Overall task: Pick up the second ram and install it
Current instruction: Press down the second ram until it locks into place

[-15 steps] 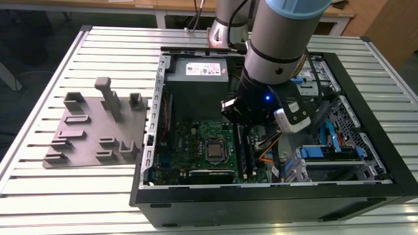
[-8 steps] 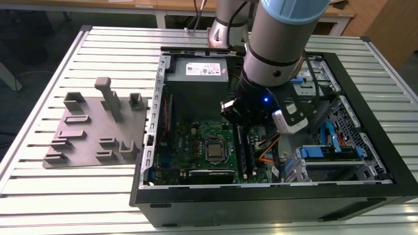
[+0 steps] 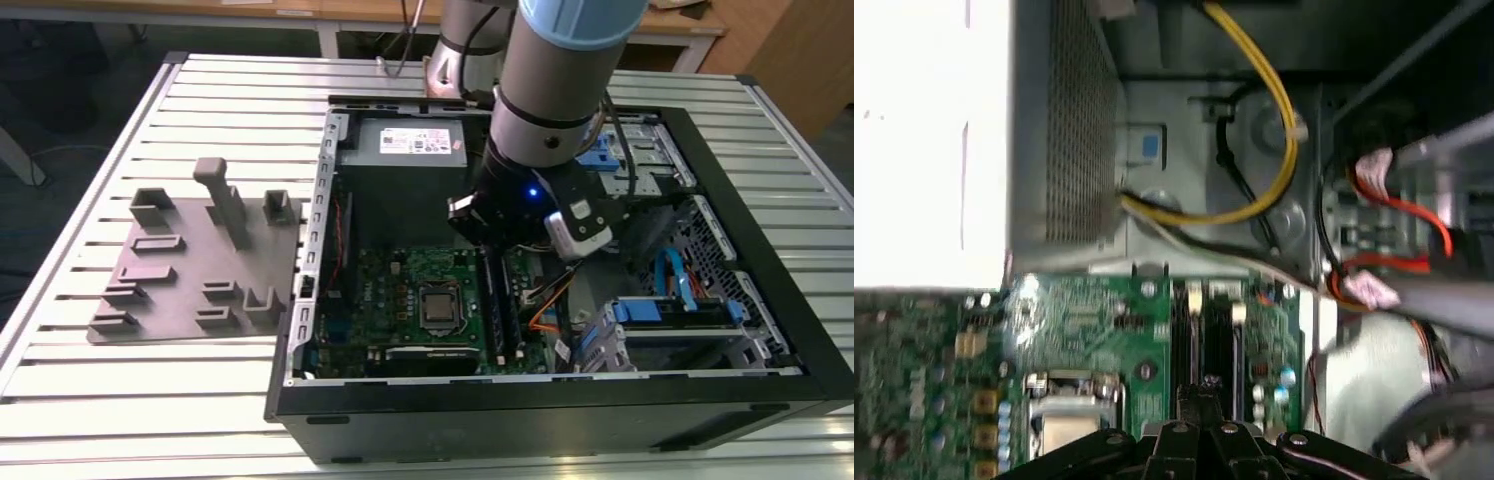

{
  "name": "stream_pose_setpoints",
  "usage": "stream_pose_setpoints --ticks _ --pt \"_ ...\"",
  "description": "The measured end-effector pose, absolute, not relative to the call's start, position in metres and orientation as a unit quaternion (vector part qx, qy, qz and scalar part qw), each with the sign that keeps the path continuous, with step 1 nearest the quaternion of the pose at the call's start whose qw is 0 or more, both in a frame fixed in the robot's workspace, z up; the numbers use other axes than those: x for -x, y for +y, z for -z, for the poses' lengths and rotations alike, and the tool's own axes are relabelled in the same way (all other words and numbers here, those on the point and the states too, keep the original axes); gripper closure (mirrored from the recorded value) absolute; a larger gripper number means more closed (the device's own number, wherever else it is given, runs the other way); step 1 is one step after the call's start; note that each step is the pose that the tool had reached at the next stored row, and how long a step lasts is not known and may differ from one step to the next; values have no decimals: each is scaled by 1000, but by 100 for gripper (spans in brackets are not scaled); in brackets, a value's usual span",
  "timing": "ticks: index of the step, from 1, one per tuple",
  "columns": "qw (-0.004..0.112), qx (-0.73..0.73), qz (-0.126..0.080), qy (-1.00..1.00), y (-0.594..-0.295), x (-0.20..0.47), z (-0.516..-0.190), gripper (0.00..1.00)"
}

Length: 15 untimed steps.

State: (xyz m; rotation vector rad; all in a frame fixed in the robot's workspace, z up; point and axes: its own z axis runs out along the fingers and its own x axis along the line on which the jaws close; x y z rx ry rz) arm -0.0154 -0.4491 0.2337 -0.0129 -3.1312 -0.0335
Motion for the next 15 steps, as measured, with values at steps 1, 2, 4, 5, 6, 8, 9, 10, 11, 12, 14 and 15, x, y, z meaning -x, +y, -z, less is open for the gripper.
stream_pose_setpoints --ticks 1,2,4,5,6,8,9,10,11,12,14,15 --pt "5 4 11 -1000 -447 15 -232 90" --pt "5 4 11 -1000 -446 15 -230 90" --pt "5 4 11 -1000 -445 15 -226 90" --pt "5 4 11 -1000 -445 16 -225 90" --pt "5 4 11 -1000 -445 16 -223 90" --pt "5 4 10 -1000 -445 16 -220 90" --pt "5 4 10 -1000 -445 16 -218 90" --pt "5 4 10 -1000 -445 16 -217 90" --pt "5 4 10 -1000 -445 16 -216 90" --pt "5 4 10 -1000 -445 16 -216 90" --pt "5 4 11 -1000 -444 16 -217 90" --pt "4 4 12 -1000 -444 15 -219 90"
